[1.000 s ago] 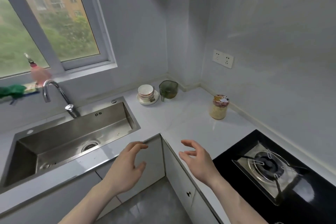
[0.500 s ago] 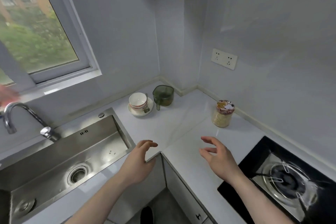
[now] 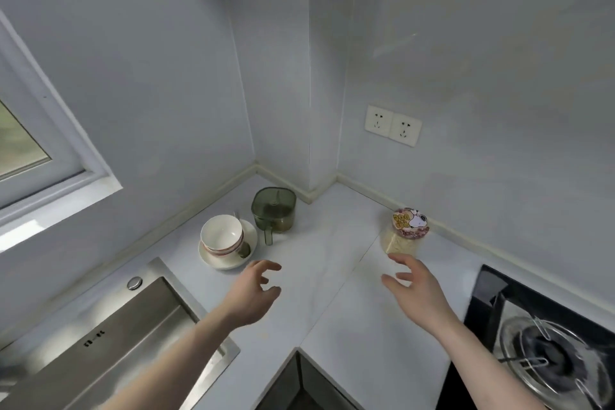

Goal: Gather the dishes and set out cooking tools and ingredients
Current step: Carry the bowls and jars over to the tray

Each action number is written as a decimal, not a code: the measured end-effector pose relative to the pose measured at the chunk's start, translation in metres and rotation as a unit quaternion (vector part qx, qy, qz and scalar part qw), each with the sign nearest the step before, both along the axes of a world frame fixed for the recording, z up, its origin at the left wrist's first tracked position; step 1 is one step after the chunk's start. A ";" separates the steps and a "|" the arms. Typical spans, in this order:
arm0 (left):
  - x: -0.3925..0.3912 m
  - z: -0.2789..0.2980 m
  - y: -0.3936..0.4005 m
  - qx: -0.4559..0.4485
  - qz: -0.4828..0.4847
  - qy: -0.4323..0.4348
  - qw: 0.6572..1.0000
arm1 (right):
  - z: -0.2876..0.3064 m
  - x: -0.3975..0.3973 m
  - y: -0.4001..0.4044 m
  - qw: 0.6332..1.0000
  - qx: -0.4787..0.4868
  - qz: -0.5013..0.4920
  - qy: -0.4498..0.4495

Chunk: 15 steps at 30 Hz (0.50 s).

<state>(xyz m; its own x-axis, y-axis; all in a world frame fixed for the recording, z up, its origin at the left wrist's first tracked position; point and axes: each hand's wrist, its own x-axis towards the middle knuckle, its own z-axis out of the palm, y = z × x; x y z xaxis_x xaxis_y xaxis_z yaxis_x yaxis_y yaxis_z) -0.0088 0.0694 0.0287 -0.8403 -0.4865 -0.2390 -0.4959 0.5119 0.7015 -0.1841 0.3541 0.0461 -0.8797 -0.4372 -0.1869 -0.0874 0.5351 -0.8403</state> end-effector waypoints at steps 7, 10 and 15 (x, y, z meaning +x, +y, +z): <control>-0.059 -0.030 -0.047 0.085 0.051 -0.050 0.994 | -0.010 -0.046 -0.005 0.997 0.072 -0.035 0.023; -0.081 -0.041 -0.059 0.104 0.076 -0.068 0.989 | -0.011 -0.080 -0.008 0.993 0.109 -0.038 0.025; -0.111 -0.058 -0.076 0.119 0.102 -0.074 0.985 | -0.016 -0.134 -0.024 0.985 0.163 -0.043 0.023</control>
<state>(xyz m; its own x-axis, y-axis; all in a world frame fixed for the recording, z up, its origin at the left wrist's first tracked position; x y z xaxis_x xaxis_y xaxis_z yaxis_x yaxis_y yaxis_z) -0.1198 -0.0063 -0.0292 -0.6784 -0.5570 -0.4790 -0.6772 0.2213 0.7017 -0.3184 0.3304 0.0298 -0.9214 -0.2842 -0.2652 -0.0636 0.7832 -0.6185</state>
